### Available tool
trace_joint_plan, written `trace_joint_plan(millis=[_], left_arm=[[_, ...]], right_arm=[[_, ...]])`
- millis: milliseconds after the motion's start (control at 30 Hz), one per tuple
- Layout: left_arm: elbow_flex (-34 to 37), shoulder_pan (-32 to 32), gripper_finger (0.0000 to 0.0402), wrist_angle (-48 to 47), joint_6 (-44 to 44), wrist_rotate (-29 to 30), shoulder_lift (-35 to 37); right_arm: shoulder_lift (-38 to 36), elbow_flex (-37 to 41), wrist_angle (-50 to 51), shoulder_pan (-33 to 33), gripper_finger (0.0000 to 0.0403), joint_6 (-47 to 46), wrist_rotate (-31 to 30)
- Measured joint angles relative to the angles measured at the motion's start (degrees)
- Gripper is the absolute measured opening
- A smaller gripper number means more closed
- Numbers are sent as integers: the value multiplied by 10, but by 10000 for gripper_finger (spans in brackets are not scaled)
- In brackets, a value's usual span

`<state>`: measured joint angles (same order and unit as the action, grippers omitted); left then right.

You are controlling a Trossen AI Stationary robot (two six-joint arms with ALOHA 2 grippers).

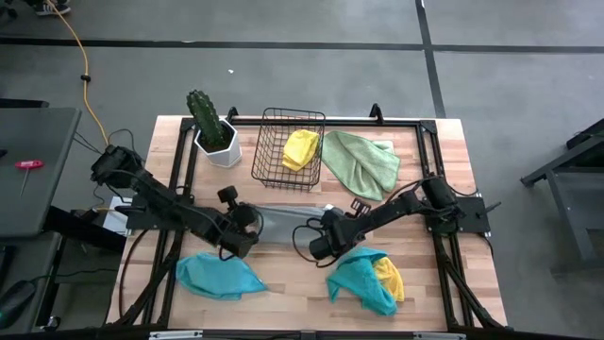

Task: Fold microfiber towels
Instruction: Fold the gray microfiber cloth

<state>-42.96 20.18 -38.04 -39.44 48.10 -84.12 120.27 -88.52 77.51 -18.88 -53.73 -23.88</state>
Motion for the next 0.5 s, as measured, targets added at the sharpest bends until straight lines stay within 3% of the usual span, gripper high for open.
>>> trace_joint_plan(millis=[233, 500], left_arm=[[4, -49, 0, 22, 34, -9, -2], [92, -77, 0, 142, 41, -25, -5]], right_arm=[[0, 4, -10, 7, 0, 1, -45], [0, 4, -27, 9, 0, 2, -74]])
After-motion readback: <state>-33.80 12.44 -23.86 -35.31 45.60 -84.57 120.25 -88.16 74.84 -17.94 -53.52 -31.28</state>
